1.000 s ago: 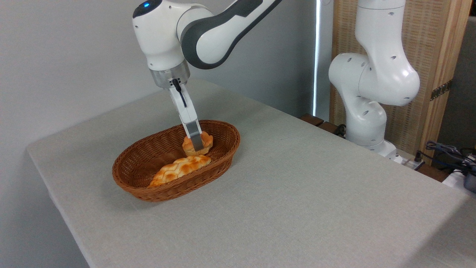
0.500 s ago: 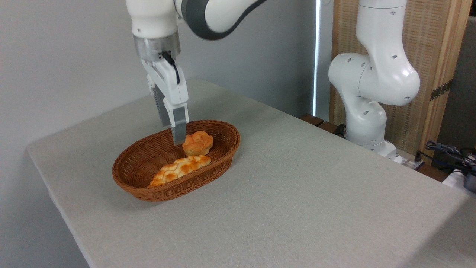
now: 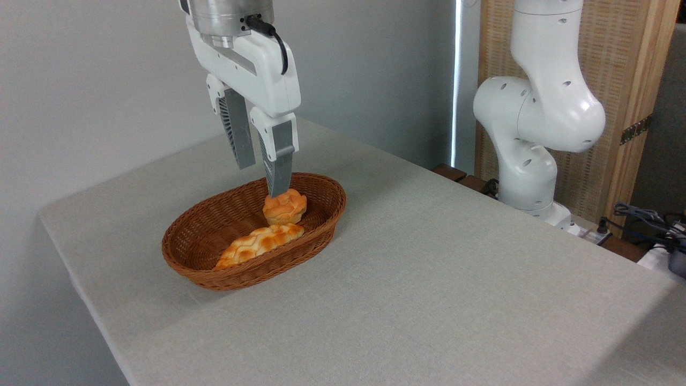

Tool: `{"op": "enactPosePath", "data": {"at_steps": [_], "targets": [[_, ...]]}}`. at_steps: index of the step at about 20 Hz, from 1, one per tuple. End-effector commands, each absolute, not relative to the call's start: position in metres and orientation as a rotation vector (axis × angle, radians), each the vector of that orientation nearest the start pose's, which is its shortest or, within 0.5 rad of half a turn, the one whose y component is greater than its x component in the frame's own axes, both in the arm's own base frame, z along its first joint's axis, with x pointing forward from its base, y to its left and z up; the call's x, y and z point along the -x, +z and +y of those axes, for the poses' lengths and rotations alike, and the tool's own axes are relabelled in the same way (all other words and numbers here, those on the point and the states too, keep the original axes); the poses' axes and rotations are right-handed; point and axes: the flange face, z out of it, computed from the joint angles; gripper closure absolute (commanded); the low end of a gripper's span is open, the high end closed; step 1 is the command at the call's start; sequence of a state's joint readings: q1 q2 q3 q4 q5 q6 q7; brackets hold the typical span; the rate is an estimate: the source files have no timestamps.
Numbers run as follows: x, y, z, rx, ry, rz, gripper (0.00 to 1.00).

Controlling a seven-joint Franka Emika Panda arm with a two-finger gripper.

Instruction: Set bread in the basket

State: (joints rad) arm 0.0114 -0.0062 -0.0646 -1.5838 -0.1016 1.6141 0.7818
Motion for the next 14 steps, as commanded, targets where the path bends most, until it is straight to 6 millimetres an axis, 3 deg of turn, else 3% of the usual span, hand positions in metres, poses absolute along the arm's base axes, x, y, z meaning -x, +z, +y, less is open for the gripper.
{"op": "enactPosePath", "data": {"at_steps": [1, 14], "targets": [[-0.5579, 0.6276, -0.0413, 2.909, -0.046, 1.322, 0.00], [-0.5536, 0.6254, -0.0336, 2.880, 0.026, 1.328, 0.00]]}}
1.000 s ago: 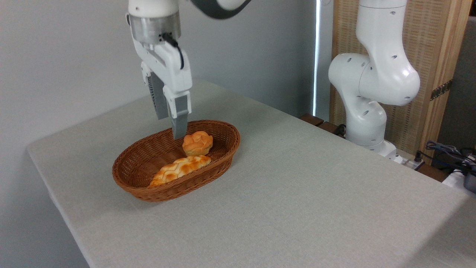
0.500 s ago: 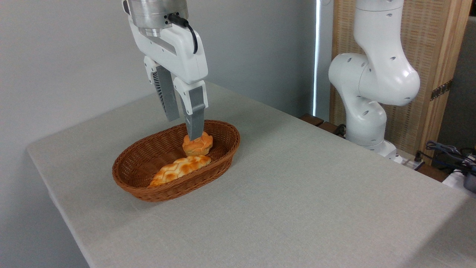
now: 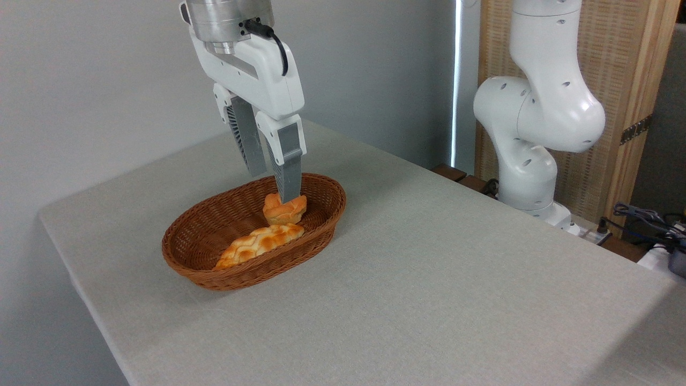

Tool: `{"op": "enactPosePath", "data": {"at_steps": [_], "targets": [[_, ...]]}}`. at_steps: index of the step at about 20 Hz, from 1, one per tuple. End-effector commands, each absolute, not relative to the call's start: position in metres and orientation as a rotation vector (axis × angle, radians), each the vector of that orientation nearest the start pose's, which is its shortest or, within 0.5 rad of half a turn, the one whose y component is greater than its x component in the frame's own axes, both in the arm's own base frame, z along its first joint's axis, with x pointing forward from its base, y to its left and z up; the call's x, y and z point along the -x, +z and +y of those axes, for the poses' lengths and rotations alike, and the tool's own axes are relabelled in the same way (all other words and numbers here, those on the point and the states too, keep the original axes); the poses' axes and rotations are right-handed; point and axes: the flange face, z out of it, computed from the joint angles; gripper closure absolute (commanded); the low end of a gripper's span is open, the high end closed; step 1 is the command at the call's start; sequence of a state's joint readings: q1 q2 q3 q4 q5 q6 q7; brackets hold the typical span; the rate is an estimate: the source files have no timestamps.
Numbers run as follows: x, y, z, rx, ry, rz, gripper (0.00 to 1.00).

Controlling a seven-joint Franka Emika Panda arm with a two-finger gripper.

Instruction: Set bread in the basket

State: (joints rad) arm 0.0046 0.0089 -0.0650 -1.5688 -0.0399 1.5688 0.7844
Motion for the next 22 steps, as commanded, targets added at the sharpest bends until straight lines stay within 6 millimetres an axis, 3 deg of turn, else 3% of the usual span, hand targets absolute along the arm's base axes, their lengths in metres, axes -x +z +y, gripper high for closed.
{"op": "enactPosePath", "data": {"at_steps": [1, 10, 13, 22], "targets": [[-0.554, 0.625, -0.034, 2.880, 0.026, 1.328, 0.00], [-0.554, 0.627, -0.029, 2.890, 0.009, 1.300, 0.00], [-0.556, 0.628, -0.014, 2.908, -0.015, 1.258, 0.00], [-0.559, 0.627, -0.023, 2.944, -0.065, 1.222, 0.00]]}}
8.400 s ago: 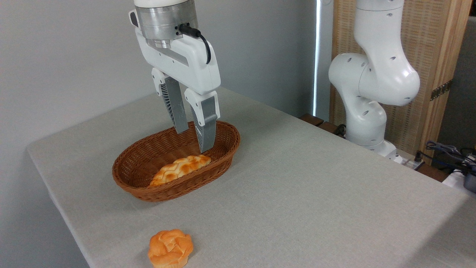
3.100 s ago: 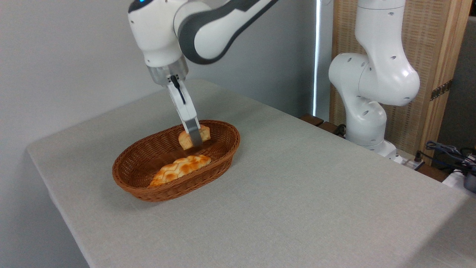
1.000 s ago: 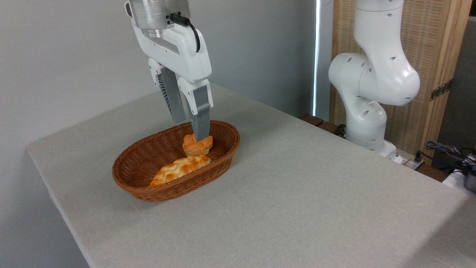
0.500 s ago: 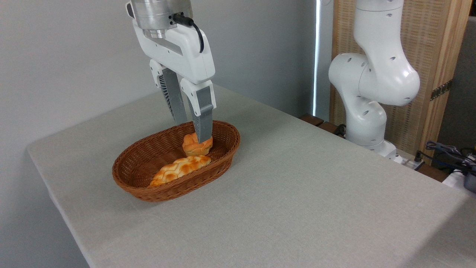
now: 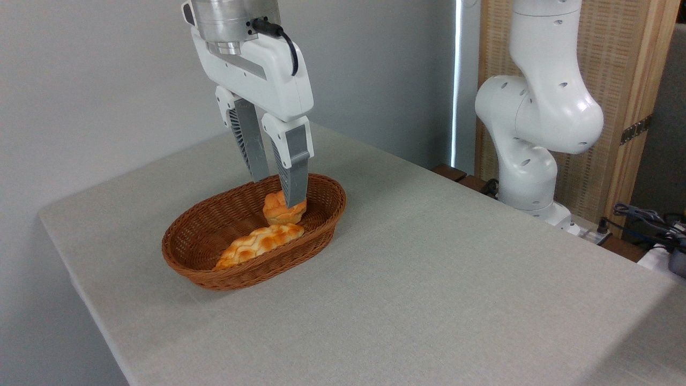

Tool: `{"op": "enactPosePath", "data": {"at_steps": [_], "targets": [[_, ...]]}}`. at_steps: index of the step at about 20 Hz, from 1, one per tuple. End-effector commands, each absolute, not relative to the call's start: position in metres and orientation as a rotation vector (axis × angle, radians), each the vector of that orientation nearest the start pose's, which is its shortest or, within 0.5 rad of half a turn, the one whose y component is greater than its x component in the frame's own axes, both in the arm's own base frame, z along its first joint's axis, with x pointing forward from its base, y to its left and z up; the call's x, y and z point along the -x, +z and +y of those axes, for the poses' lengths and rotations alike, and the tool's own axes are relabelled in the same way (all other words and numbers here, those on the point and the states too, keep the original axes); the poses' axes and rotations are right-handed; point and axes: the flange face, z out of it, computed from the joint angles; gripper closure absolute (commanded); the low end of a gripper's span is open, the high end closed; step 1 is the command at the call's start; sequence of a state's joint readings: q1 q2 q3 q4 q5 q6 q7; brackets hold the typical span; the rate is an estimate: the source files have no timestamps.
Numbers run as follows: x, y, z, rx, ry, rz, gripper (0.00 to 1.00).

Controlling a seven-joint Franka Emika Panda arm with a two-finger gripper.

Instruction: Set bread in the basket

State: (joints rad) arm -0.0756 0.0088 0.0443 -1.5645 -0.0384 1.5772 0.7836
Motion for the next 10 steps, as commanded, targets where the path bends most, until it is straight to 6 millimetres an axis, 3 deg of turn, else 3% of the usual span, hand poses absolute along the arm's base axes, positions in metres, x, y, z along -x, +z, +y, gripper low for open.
{"op": "enactPosePath", "data": {"at_steps": [1, 10], "targets": [[-0.5594, 0.6267, -0.0218, 2.949, -0.062, 1.210, 0.00], [-0.5581, 0.6274, -0.0187, 2.933, -0.047, 1.225, 0.00]]}}
